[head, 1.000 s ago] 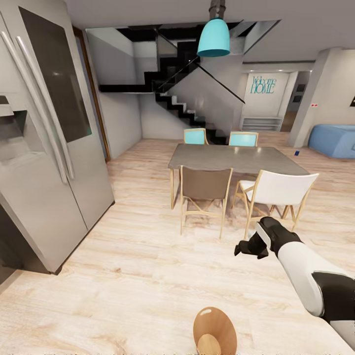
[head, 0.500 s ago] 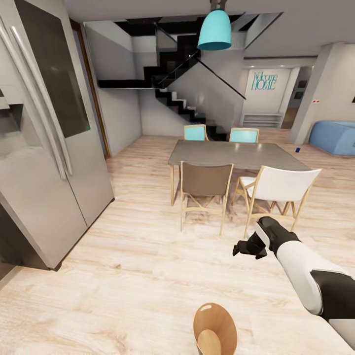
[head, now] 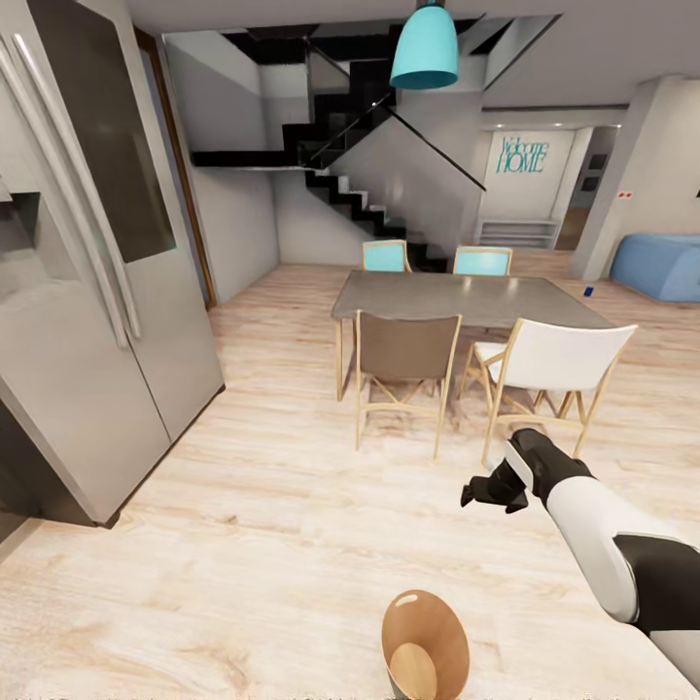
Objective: Put the three can of soda from the living room inside the tash can in the kitchen.
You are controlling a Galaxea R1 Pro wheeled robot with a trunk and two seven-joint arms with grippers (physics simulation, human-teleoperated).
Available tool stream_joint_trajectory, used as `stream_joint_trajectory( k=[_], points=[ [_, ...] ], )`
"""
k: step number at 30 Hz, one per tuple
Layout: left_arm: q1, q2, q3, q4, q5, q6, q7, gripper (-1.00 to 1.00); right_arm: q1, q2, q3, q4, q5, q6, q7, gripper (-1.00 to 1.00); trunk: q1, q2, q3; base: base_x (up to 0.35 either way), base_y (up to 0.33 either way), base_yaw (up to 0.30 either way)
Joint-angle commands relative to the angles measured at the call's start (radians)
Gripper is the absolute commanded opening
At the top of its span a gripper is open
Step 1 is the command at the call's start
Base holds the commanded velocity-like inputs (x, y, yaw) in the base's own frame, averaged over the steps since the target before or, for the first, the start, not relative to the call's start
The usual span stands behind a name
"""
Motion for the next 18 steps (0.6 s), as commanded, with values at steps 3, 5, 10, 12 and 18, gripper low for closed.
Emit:
stream_joint_trajectory(
  k=[3,5,10,12,18],
  points=[
    [0.0,0.0,0.0,0.0,-0.001,0.0,0.0,1.0,0.001,-0.005,-0.002,0.001,0.0,-0.017,-0.001,1.0,0.012,-0.021,-0.013,0.0,0.0,0.0],
    [0.0,0.0,0.0,0.0,-0.001,0.0,0.0,1.0,0.002,-0.006,-0.002,0.002,0.0,-0.035,-0.001,1.0,0.019,-0.035,-0.022,0.0,0.0,0.0],
    [-0.001,0.0,0.0,0.0,-0.001,0.0,-0.002,1.0,0.003,-0.009,-0.003,0.003,0.001,-0.064,0.0,1.0,0.038,-0.07,-0.046,0.0,0.0,0.0],
    [-0.001,0.0,0.0,0.0,-0.001,0.0,-0.002,1.0,0.004,-0.01,-0.002,0.003,0.001,-0.067,0.0,1.0,0.046,-0.084,-0.055,0.0,0.0,0.0],
    [0.0,0.0,0.0,0.0,-0.001,0.001,-0.002,1.0,0.006,-0.009,-0.002,0.003,0.001,-0.075,0.0,1.0,0.069,-0.126,-0.083,0.0,0.0,0.0]
  ],
)
